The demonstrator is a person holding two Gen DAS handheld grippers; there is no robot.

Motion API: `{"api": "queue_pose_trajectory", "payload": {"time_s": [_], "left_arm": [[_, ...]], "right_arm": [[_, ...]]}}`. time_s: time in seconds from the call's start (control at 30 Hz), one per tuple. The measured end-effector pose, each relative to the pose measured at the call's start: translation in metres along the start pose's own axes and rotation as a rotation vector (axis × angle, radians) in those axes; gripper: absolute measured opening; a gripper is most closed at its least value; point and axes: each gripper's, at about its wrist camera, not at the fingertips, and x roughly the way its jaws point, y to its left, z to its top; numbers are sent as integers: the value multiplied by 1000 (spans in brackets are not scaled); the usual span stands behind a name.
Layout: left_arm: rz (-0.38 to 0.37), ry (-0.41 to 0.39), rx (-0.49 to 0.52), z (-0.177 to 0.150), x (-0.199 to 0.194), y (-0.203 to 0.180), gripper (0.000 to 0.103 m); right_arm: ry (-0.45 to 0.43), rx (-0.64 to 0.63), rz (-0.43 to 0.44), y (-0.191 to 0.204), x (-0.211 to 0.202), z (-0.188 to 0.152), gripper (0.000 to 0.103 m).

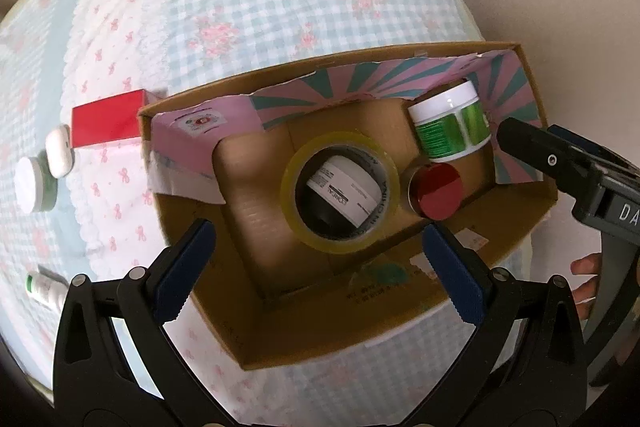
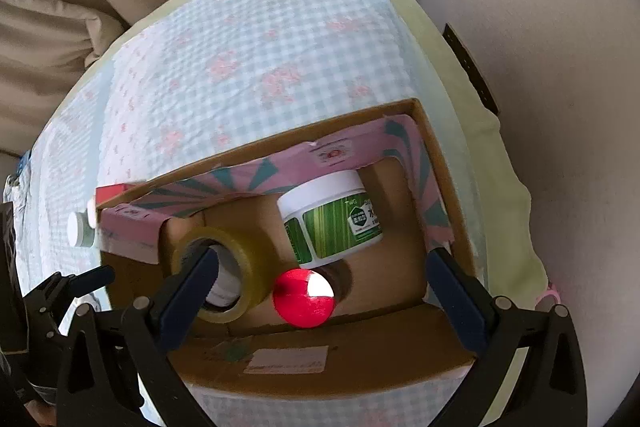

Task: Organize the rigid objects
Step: 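Release white jar into tape roll with left tool while right tool drops green jar, then withdraw both open tools from the box toward the remaining objects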

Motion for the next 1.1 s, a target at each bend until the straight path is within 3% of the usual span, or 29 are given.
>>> {"api": "queue_pose_trajectory", "payload": {"time_s": [0.3, 0.67, 0.77, 0.87, 1.1], "left_arm": [[-1, -59, -4, -10, -39, 0, 103], [23, -212, 26, -49, -121, 14, 103], [46, -249, 20, -67, -146, 28, 103], [83, -294, 14, -85, -174, 49, 103], [114, -387, -34, -133, -236, 126, 103]], "right_arm": [[-43, -27, -14, 13, -29, -9, 103], [-150, -34, -37, 32, -101, -36, 103], [-177, -45, -67, 44, -124, -50, 103], [-143, -32, -87, 56, -141, -63, 103], [-228, -67, -102, 112, -187, -98, 103]]}}
